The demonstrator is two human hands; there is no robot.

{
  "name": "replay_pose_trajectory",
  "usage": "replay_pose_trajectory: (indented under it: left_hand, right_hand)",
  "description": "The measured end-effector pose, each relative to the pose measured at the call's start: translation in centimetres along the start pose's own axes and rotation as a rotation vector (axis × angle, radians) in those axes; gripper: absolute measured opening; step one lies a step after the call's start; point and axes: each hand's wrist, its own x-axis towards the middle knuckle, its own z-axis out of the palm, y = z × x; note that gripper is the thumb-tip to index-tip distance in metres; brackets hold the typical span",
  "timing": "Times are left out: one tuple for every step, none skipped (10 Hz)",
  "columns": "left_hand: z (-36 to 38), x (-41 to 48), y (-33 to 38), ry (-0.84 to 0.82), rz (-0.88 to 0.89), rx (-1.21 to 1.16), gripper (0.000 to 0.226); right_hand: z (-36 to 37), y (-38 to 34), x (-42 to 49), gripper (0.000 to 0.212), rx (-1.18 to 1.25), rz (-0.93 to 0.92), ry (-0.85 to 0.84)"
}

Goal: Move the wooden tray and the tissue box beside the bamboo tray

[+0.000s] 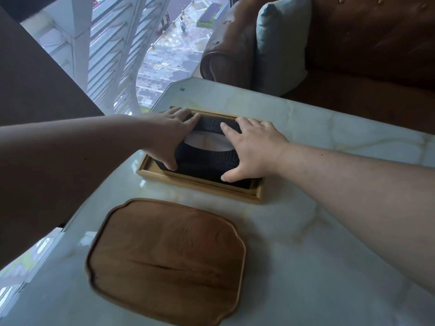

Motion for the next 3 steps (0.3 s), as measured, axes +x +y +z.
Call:
replay_pose_trajectory:
  left_hand:
    - [0.0, -0.4, 0.2, -0.002, -0.009, -0.004, 0.136]
    - [0.4, -0.7, 0.5, -0.002, -0.039, 0.035, 0.133]
    - [0.3, -1.6, 1.7, 0.003, -0.044, 0.064, 0.123]
  right_hand:
    - [0.1, -0.1, 0.0, 0.123, 0.015, 0.007, -0.023]
    - [0.2, -0.1, -0.5, 0.122, 0.063, 0.009, -0.029]
    - [0.0, 0.3, -2.3, 0.118, 0.084, 0.003, 0.021]
